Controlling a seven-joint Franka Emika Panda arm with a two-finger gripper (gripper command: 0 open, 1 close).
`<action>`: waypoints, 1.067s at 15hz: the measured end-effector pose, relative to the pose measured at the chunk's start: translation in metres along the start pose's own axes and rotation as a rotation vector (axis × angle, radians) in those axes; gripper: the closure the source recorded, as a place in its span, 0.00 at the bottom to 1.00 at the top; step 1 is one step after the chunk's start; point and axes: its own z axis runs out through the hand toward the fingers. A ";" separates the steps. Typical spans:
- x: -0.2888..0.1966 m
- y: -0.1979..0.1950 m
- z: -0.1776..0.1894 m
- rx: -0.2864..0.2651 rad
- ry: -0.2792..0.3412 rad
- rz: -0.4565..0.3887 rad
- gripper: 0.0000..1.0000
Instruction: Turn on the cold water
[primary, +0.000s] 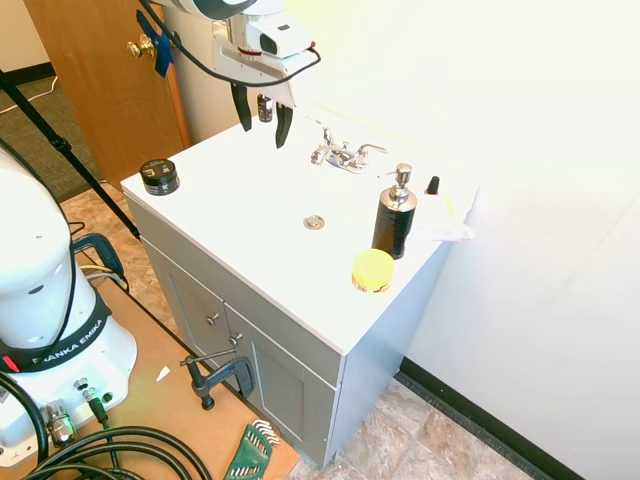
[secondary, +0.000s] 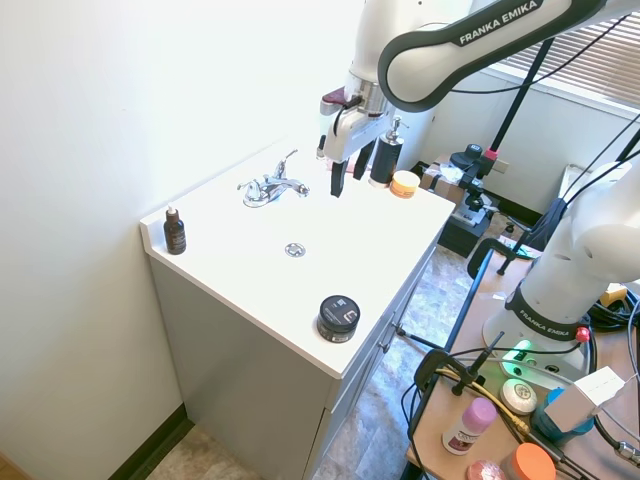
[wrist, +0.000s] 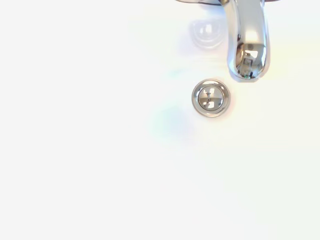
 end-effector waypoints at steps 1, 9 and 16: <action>0.000 0.000 0.000 -0.001 -0.001 0.000 0.00; 0.108 -0.022 0.014 -0.058 0.298 0.237 0.00; 0.178 -0.084 0.038 -0.080 0.523 0.356 0.00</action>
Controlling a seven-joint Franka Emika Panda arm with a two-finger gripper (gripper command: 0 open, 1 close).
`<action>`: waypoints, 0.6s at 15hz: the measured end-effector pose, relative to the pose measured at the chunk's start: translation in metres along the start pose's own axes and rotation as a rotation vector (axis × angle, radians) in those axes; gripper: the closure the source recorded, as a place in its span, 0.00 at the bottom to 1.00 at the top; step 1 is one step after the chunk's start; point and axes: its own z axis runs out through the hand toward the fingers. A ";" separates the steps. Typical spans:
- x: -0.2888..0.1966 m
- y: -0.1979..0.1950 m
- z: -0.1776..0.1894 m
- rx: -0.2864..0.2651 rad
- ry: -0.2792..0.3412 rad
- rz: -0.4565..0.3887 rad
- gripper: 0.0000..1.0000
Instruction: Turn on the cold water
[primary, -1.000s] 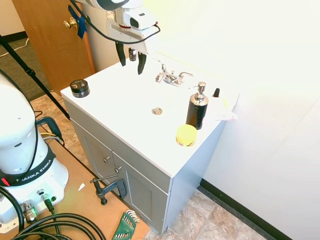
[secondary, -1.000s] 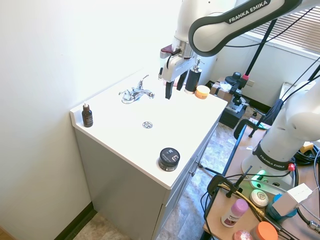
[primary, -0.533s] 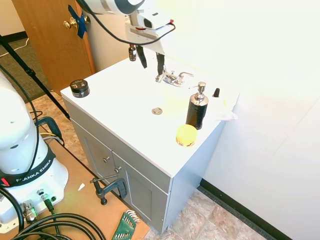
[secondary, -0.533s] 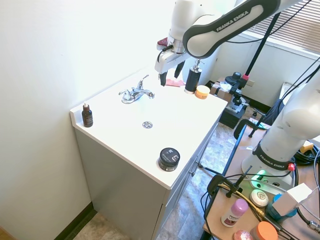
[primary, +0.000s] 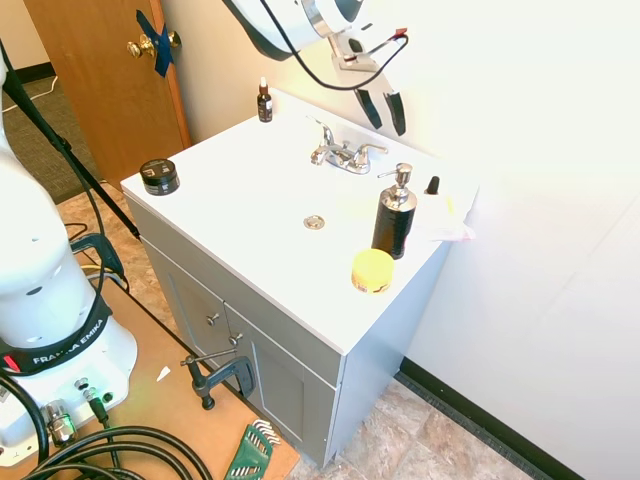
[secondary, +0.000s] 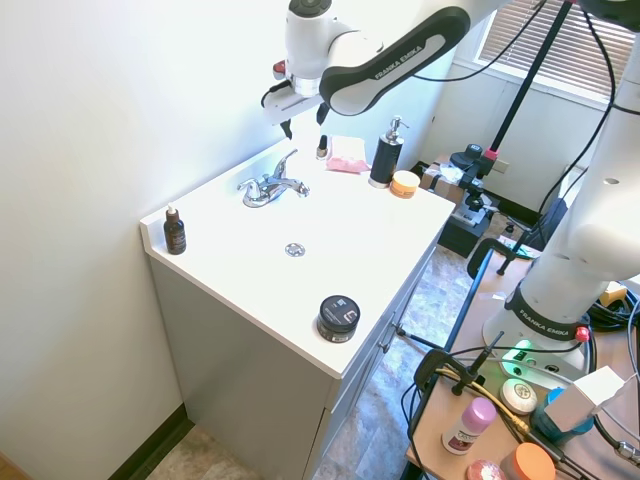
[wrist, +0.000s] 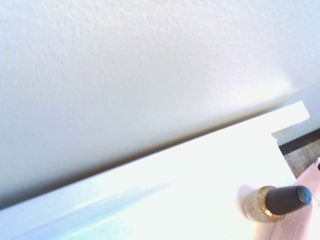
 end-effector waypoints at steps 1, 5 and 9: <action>-0.003 -0.003 0.008 -0.009 0.007 -0.002 0.00; -0.019 -0.003 0.035 -0.049 0.007 -0.010 0.00; -0.026 0.006 0.041 -0.065 -0.004 -0.011 0.00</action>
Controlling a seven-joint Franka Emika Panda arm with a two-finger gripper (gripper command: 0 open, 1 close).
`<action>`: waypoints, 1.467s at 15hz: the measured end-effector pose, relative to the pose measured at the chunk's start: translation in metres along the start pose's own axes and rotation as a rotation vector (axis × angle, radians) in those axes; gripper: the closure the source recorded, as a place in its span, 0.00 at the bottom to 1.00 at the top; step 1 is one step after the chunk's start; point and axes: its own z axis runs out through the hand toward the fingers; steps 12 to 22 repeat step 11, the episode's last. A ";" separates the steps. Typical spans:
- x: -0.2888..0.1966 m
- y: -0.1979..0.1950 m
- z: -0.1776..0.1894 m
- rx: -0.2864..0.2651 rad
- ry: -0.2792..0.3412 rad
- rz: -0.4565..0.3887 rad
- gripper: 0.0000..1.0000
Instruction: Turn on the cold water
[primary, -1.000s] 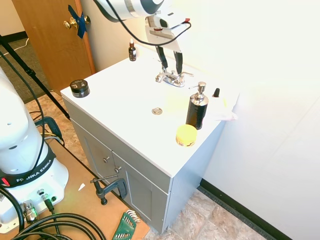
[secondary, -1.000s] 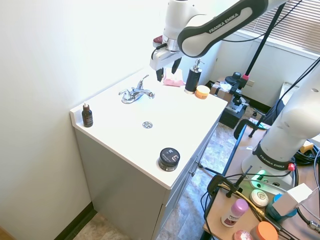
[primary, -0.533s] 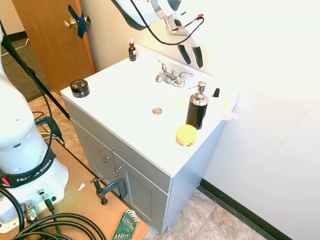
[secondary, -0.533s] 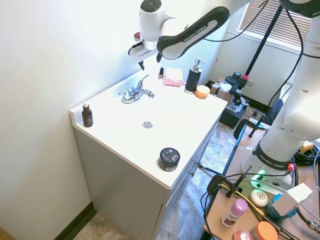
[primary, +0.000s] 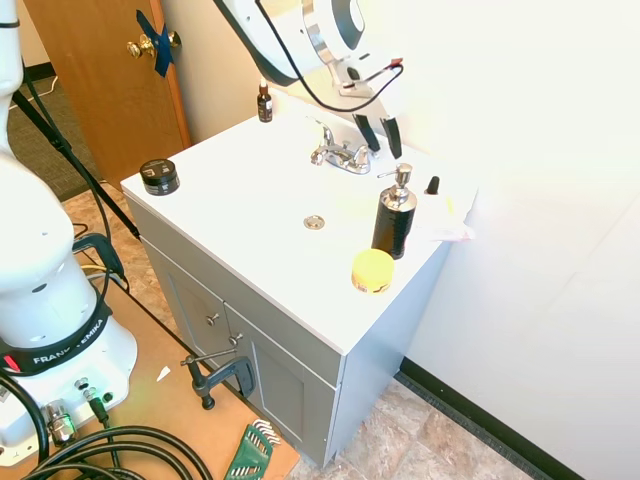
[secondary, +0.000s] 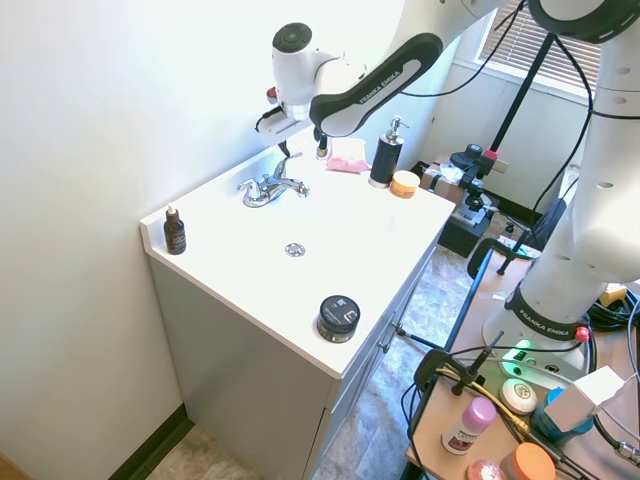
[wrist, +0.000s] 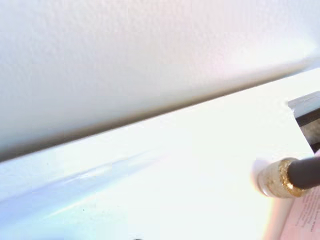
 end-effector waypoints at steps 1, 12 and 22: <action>-0.003 0.005 0.001 -0.004 -0.010 0.001 0.00; -0.046 0.092 -0.054 0.050 -0.241 -0.069 0.00; -0.046 0.092 -0.054 0.050 -0.241 -0.069 0.00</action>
